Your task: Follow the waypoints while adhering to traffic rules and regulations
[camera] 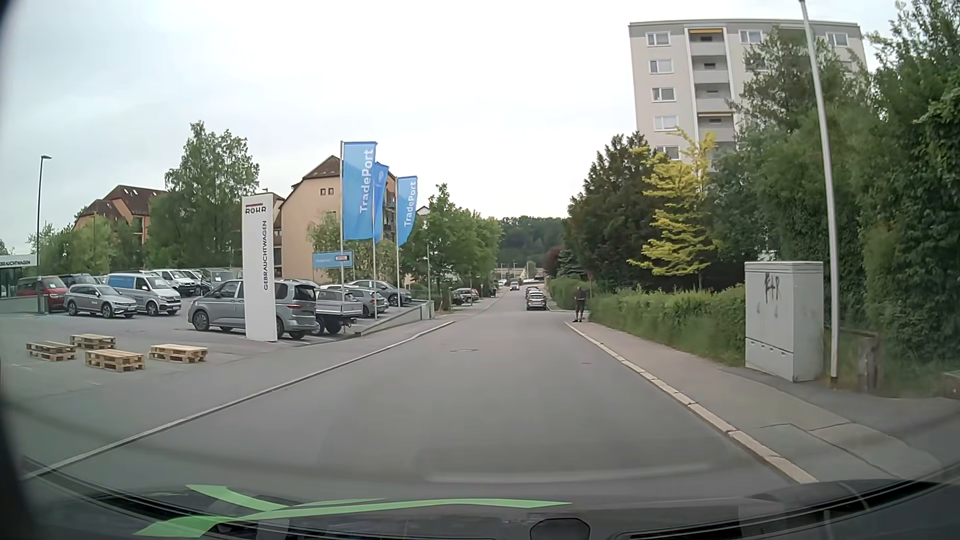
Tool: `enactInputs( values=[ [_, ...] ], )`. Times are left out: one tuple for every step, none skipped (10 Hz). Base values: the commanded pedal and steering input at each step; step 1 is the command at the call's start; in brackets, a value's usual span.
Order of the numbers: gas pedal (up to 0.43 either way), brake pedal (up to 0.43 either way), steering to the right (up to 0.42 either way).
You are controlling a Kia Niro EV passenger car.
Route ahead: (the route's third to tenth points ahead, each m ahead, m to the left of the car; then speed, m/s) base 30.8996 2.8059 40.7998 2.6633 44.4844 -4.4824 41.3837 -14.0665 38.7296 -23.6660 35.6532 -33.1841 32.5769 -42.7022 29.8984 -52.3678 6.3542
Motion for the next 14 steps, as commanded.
enactInputs(
  values=[
    [0.0,0.0,-0.008],
    [0.0,0.0,-0.008],
    [0.0,0.0,-0.007],
    [0.0,0.0,-0.002],
    [0.0,0.0,0.005],
    [0.0,0.0,0.01],
    [0.0,0.0,0.01],
    [0.0,0.0,0.01],
    [0.0,0.0,0.011],
    [0.0,0.0,0.011],
    [0.0,0.0,0.011],
    [0.0,0.0,0.012],
    [0.0,0.0,0.012],
    [0.0,0.0,0.011]
  ],
)
